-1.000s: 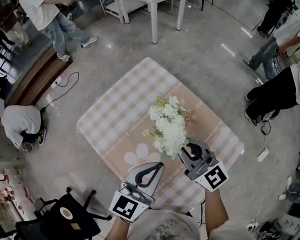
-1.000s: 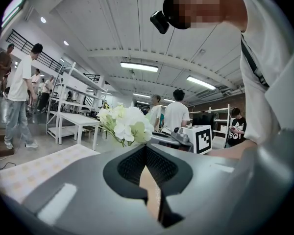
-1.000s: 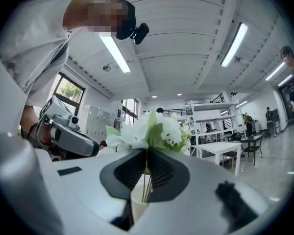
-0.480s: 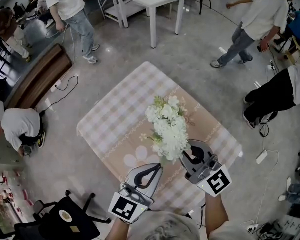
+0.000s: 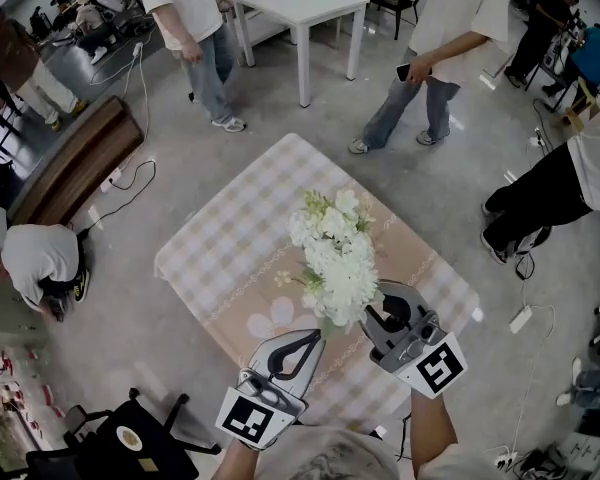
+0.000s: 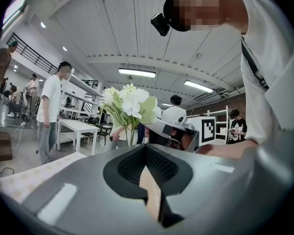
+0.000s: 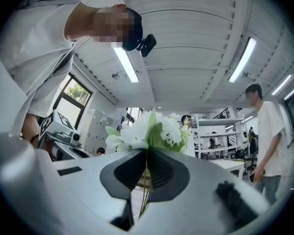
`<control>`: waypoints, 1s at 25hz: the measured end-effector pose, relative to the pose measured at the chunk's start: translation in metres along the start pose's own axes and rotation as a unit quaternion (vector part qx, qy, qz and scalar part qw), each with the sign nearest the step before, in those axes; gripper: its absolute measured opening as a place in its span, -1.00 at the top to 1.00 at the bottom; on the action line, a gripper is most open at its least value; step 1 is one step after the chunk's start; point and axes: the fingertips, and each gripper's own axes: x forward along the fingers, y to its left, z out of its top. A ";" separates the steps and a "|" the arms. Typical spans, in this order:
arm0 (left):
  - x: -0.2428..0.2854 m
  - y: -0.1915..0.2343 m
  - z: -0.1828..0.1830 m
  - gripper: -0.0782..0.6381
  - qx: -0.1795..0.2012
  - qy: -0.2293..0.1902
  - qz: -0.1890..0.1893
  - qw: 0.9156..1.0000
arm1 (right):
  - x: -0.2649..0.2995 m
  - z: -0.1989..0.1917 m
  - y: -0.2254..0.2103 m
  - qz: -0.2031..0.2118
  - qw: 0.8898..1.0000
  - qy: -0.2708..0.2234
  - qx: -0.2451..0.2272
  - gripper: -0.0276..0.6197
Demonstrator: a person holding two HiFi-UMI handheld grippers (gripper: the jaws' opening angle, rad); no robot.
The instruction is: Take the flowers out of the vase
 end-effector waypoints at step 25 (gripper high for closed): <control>0.010 -0.002 0.025 0.76 0.021 -0.024 -0.011 0.999 | 0.006 0.037 -0.009 0.000 0.999 -0.029 -0.030 0.84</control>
